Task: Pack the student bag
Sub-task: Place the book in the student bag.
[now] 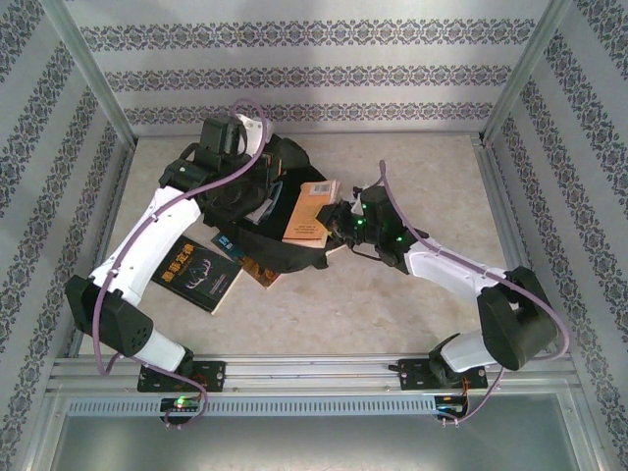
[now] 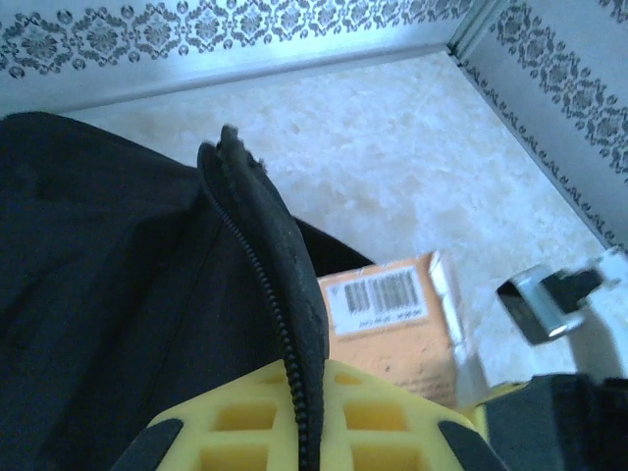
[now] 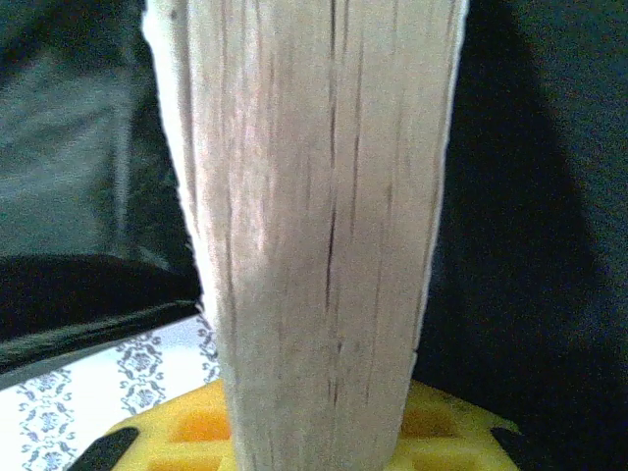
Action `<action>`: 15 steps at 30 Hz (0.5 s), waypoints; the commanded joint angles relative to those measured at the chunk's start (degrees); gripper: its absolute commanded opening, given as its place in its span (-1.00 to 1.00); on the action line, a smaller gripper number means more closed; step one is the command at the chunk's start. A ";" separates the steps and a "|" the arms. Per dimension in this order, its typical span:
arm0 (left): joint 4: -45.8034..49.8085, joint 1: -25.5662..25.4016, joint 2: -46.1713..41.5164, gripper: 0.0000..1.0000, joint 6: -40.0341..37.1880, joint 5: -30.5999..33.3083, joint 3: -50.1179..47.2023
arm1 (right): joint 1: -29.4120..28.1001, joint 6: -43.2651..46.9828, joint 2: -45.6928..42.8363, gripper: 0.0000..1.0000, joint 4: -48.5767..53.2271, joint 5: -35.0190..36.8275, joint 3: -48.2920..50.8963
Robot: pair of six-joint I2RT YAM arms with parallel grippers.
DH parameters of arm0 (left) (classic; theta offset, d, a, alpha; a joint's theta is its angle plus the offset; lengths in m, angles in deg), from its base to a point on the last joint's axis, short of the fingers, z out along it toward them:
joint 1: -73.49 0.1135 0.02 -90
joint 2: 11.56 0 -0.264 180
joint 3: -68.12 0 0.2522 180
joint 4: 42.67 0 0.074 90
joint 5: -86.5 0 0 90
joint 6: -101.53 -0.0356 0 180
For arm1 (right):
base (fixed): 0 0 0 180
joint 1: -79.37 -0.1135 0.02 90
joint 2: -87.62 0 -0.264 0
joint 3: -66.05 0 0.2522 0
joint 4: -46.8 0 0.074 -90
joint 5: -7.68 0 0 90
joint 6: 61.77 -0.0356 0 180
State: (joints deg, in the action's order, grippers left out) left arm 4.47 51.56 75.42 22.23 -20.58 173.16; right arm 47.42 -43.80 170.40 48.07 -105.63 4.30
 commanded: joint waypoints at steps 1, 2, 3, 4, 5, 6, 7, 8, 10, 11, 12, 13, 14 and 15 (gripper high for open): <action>-6.39 0.25 -2.71 -1.00 2.46 -1.84 2.98 | -0.73 0.56 2.12 -1.00 -2.14 -2.83 -3.84; -7.31 0.23 -3.08 -1.00 3.13 -2.47 2.72 | -0.84 0.21 2.97 -1.00 -2.77 -3.47 -4.94; -7.89 0.27 -3.38 -1.00 3.91 -3.27 2.76 | -0.92 -0.06 3.79 -1.00 -2.98 -4.08 -6.27; -8.19 0.26 -3.50 -1.00 4.41 -4.16 2.82 | -0.93 -0.19 4.48 -1.00 -2.98 -4.43 -7.43; -8.61 0.31 -3.58 -1.00 5.00 -5.33 2.86 | -0.95 -0.30 5.41 -1.00 -3.04 -4.76 -8.91; -9.34 0.24 -3.66 -1.00 5.69 -6.57 2.61 | -0.84 -0.52 6.43 -1.00 -2.98 -5.03 -10.39; -10.36 0.22 -3.98 -1.00 6.80 -7.33 2.10 | -0.80 -0.97 7.65 -1.00 -3.01 -5.23 -11.88; -11.24 0.22 -4.08 -1.00 7.65 -8.08 1.53 | -0.84 -1.53 8.93 -1.00 -3.31 -5.42 -13.05; -13.03 0.17 -4.42 -1.00 9.29 -9.30 0.61 | -0.88 -3.39 12.10 -1.00 -4.34 -5.23 -15.56; -13.77 0.11 -4.37 -1.00 9.91 -9.70 0.24 | -0.90 -4.42 13.52 -1.00 -5.02 -4.90 -16.45; -14.56 0.09 -4.41 -1.00 10.58 -10.41 -0.04 | -1.01 -5.51 15.24 -1.00 -5.56 -4.31 -17.74; -15.13 0.04 -4.24 -1.00 10.99 -10.84 -0.12 | -1.17 -6.56 17.09 -1.00 -5.78 -3.74 -19.30; -15.53 -0.03 -4.23 -1.00 11.27 -10.83 -0.07 | -1.39 -7.28 18.81 -1.00 -5.86 -3.23 -20.70; -15.89 -0.05 -4.06 -1.00 11.52 -10.79 0.03 | -1.74 -7.82 20.82 -1.00 -6.11 -2.50 -22.96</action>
State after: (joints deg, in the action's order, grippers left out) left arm -1.43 51.54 74.90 30.71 -26.67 172.31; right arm 46.79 -48.52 187.52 45.93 -109.20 -14.30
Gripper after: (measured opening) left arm 0.086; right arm 0.202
